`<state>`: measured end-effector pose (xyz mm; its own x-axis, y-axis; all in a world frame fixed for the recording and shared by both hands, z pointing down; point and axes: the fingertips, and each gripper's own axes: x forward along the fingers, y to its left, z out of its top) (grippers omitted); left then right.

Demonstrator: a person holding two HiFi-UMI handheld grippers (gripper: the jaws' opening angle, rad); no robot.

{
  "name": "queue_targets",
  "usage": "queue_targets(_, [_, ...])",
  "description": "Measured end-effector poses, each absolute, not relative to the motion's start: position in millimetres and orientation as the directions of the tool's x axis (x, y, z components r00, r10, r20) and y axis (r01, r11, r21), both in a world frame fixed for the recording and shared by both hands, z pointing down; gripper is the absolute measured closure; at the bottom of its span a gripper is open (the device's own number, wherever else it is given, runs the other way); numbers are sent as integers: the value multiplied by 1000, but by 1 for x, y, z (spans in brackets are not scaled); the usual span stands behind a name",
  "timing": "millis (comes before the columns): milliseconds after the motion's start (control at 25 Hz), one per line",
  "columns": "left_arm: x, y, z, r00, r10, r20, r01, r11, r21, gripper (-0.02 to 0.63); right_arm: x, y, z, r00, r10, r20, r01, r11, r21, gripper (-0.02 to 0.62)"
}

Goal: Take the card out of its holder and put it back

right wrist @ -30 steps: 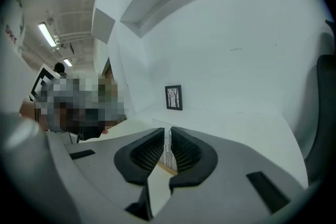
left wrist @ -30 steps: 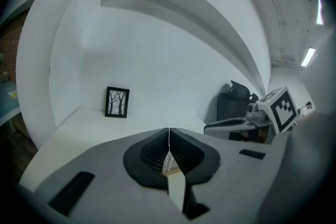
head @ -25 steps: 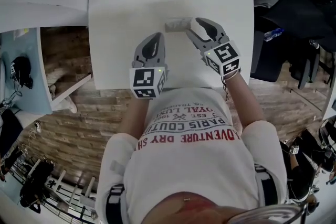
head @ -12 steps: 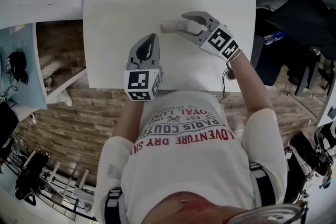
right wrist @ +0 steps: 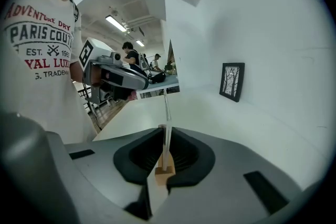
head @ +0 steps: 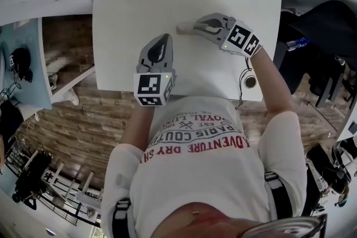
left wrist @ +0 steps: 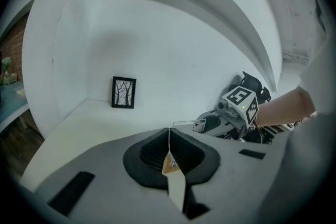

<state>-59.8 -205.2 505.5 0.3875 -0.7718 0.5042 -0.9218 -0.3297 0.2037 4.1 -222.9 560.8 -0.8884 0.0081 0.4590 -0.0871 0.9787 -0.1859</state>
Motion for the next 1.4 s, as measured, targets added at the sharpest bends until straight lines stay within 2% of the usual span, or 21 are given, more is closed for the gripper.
queue_targets(280, [-64,-205,506,388,-766,513,-922,-313,230,581,3,-216,558,-885,75,459,0,987,-161,558])
queue_targets(600, [-63,-206,507,400,-763,508,-915,-298,273,581,2,-215,554,-882,102,460,32,987,-158,560])
queue_targets(1040, [-65,-209,498,409,-772,486,-910,-307,278,580,2,-217,517,-899,67,432,27,995,-100,560])
queue_targets(1400, [-65,-202,471,425,-803,418,-903,-341,263,581,4,-207,469,-925,-66,373,-80,997,-21,560])
